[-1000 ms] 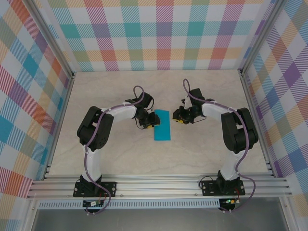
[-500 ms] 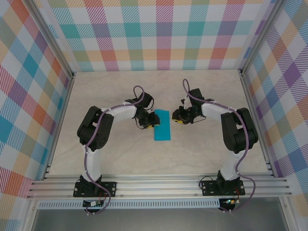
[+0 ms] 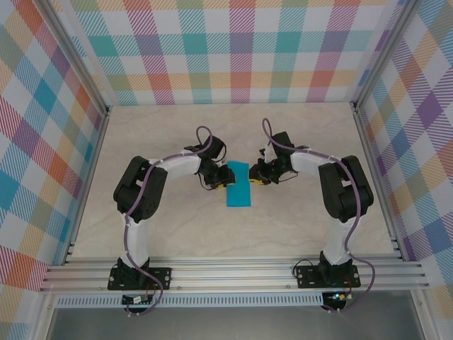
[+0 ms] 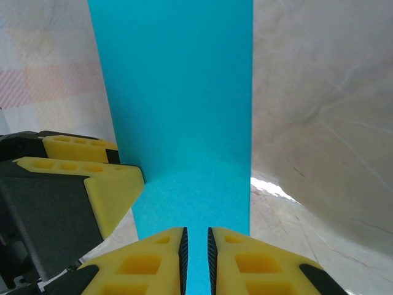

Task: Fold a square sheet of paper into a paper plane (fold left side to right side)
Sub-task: Hold the square sheet of paper at the center of the table.

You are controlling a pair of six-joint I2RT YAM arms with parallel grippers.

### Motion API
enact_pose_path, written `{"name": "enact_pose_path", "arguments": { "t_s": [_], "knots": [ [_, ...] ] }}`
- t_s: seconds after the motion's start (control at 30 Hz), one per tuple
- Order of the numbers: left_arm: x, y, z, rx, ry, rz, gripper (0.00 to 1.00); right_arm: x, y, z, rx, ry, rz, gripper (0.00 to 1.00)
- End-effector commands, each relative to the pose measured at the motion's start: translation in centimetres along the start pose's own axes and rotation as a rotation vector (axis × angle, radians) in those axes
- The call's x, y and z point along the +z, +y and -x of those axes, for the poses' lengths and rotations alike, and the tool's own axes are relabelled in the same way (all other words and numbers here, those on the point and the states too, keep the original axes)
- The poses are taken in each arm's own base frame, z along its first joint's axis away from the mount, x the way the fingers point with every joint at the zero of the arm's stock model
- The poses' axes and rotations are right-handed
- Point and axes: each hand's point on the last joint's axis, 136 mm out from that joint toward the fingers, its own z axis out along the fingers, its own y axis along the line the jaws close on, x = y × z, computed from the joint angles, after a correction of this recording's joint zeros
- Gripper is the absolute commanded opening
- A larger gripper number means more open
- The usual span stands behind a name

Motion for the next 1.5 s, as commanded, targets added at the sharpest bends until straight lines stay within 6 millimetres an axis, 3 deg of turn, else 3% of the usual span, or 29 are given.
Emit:
{"name": "enact_pose_path", "arguments": {
  "t_s": [0.0, 0.43, 0.93, 1.1, 1.33, 1.47],
  "knots": [
    [1.4, 2.4, -0.7, -0.03, 0.024, 0.095, 0.36, 0.8, 1.1, 0.1, -0.019, 0.031, 0.035, 0.16],
    [1.5, 2.3, -0.7, -0.029, 0.026, 0.094, 0.36, 2.4, -0.9, -0.4, 0.018, 0.071, -0.036, 0.16],
    [0.7, 1.8, -0.4, -0.017, 0.01, 0.084, 0.37, 3.3, -4.6, -1.5, 0.073, 0.12, -0.192, 0.16],
    [-0.8, 1.0, 0.2, 0.003, -0.013, 0.065, 0.41, 3.7, -5.2, -1.8, 0.084, 0.135, -0.205, 0.14],
    [-4.8, 0.3, 1.2, 0.019, -0.081, 0.041, 0.48, 4.1, -5.9, -2.1, 0.092, 0.147, -0.221, 0.13],
    [-6.6, -1.3, 1.2, 0.053, -0.111, -0.013, 0.5, 4.2, -6.0, -2.2, 0.094, 0.15, -0.223, 0.13]
  ]
}}
